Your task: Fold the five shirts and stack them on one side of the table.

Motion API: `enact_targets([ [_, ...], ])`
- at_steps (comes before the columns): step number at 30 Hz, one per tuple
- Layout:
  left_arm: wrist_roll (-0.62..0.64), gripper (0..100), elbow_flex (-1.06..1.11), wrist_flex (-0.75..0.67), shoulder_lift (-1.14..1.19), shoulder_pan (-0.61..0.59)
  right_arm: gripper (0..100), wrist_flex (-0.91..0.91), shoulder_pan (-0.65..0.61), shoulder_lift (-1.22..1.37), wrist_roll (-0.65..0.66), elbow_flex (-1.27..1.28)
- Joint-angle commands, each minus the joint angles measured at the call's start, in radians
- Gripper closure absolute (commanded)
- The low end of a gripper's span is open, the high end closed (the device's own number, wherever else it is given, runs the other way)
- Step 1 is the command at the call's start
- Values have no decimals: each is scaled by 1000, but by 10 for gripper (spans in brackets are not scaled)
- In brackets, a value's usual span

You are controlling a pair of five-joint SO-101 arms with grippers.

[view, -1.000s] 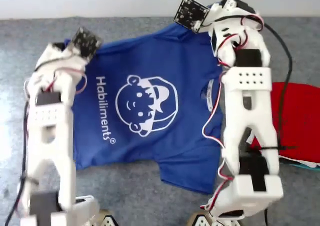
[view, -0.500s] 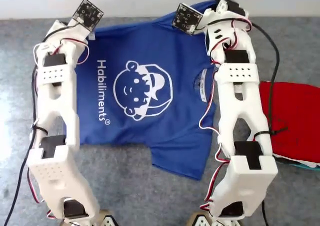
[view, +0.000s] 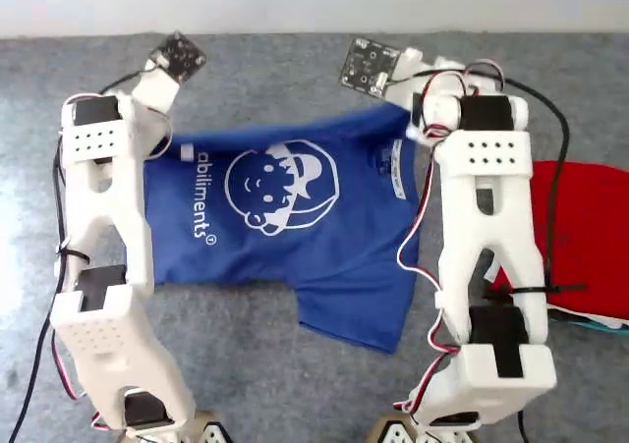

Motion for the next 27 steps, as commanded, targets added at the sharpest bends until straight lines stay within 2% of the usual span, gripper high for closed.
enact_targets([
  [1, -9, 985, -44, 103, -11, -14, 988, 196, -4, -81, -66, -9],
  [9, -9, 985, -44, 313, -2, -25, 987, 598, -54, -120, -204, -3],
  [12, -9, 985, -39, 351, -2, -43, 989, 599, -68, -148, -282, 63],
  [20, -9, 985, -38, 394, 0, -95, 989, 596, -176, -343, -362, 404],
  [27, -9, 985, 21, 416, 0, -100, 987, 588, -182, -386, -373, 528],
])
